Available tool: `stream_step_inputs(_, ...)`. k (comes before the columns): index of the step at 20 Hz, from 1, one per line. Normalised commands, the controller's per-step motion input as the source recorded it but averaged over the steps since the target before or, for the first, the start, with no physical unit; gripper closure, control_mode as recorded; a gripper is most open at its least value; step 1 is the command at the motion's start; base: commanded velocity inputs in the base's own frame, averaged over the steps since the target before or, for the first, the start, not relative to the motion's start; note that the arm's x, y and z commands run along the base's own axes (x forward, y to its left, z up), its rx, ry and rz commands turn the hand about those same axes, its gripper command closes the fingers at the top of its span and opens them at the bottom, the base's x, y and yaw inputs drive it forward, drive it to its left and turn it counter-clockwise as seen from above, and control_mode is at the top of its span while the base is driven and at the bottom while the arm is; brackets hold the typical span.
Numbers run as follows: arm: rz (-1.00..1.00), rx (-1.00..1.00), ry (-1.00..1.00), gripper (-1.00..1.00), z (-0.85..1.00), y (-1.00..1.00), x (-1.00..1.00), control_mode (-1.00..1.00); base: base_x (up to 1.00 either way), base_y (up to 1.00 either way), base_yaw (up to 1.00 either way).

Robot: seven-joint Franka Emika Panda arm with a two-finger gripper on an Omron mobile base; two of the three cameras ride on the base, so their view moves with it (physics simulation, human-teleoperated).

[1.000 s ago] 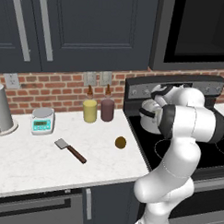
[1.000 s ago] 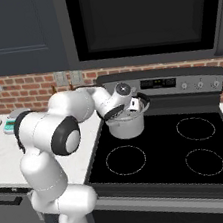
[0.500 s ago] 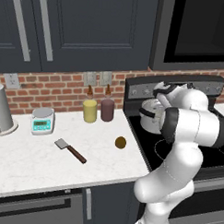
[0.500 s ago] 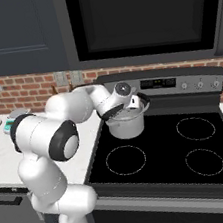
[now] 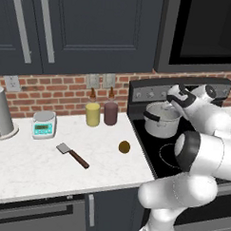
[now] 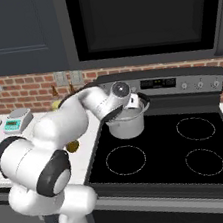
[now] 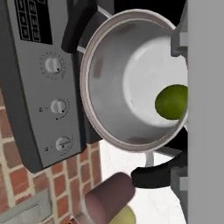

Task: Put the lime and avocado in the pot. Retrieve the spatula and lightly stir the vegetables in the pot.

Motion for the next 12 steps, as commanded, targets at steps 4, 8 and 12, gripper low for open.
stream_step_inputs(4,-0.01,0.02,-0.13,-1.00,0.70,0.00,-0.73,-1.00,0.00,0.00,0.00)
stream_step_inputs(8,-0.06,0.00,-0.04,-1.00,0.51,0.14,-0.82,-1.00,0.00,0.00,0.00)
stream_step_inputs(12,-0.09,-0.01,0.00,-1.00,0.52,0.26,-0.78,-1.00,0.00,0.00,0.00)
